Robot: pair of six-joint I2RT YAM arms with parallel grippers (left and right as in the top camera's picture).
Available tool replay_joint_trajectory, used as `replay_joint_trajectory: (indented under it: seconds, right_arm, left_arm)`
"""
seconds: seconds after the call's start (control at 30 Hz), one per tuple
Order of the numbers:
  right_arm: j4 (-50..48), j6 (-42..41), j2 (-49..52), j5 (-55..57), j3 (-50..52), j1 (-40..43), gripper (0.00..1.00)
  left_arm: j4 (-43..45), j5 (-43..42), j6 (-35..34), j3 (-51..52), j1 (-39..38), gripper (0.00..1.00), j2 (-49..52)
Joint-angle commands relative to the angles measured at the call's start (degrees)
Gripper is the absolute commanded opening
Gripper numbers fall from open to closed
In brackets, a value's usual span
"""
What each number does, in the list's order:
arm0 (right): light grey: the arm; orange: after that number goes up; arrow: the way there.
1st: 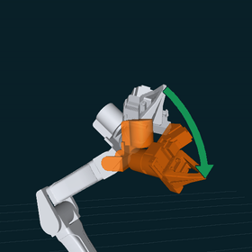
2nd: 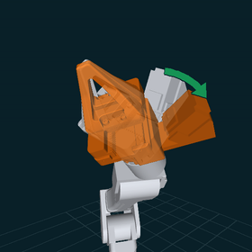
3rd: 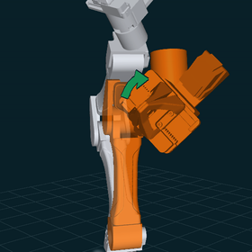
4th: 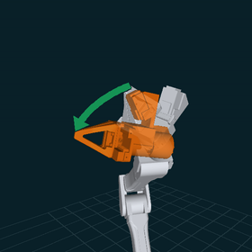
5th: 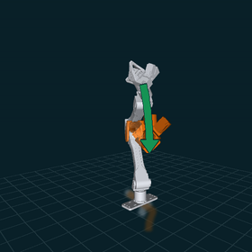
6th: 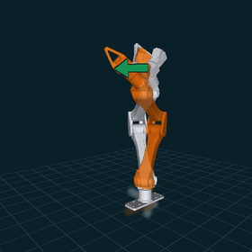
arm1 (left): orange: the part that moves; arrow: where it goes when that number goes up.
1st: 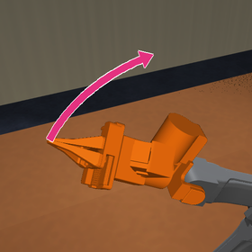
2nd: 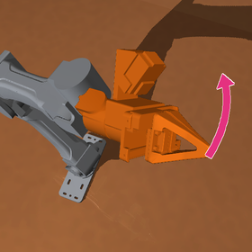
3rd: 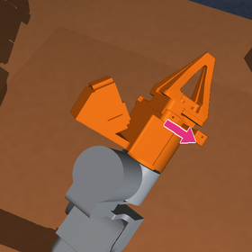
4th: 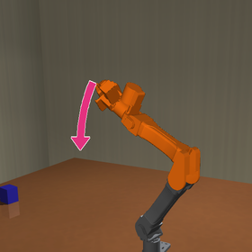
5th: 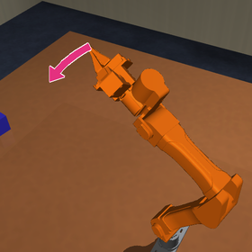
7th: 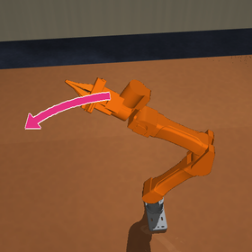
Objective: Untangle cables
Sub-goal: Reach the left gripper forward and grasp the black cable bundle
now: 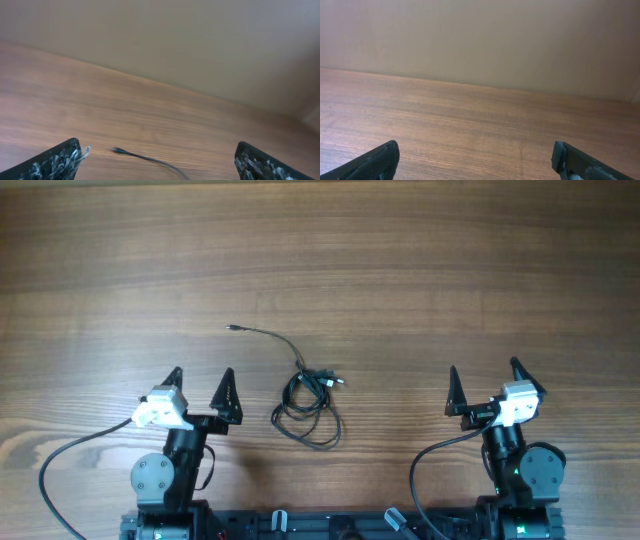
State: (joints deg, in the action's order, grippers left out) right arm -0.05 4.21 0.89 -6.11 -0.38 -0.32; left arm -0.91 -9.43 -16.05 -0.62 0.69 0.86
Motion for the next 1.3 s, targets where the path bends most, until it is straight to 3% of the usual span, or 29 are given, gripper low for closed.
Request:
replay_joint_trajectory:
  seconds: [0.0,0.23,0.37,0.5,0.7,0.8,0.93,1.27]
  right_arm:
    - [-0.3,0.3,-0.7,0.8,0.1,0.2,1.00]
    - [-0.3,0.3,-0.7,0.8,0.1,0.2,1.00]
    - [-0.3,0.3,-0.7,0.8,0.1,0.2,1.00]
    - [-0.3,0.3,-0.7,0.8,0.1,0.2,1.00]
    - [-0.3,0.3,-0.7,0.8,0.1,0.2,1.00]
    - [-0.3,0.3,-0.7,0.8,0.1,0.2,1.00]
    - [-0.3,0.3,-0.7,0.8,0.1,0.2,1.00]
    - [-0.3,0.3,-0.7,0.8,0.1,0.2,1.00]
  left_arm:
    - [0.2,-4.3,-10.6,0.3,-0.3,1.00,0.1]
    - [-0.2,-5.9,-11.9,0.2,-0.3,1.00,3.0]
    - [-0.3,-8.3,-19.8,-1.2,-0.3,1.00,5.0]
    - [-0.9,-11.0,-20.5,-6.2,-0.3,1.00,7.7]
    - [-18.0,-11.8,-20.6,-20.4,-0.3,1.00,15.4]
    - [-22.2,-13.9,-20.4,-25.7,-0.3,1.00,20.8]
    - [-19.5,-22.0,-20.4,-28.3,-0.3,1.00,27.8]
    - [-15.6,-23.6,-30.3,-28.3,-0.7,0.98,36.6]
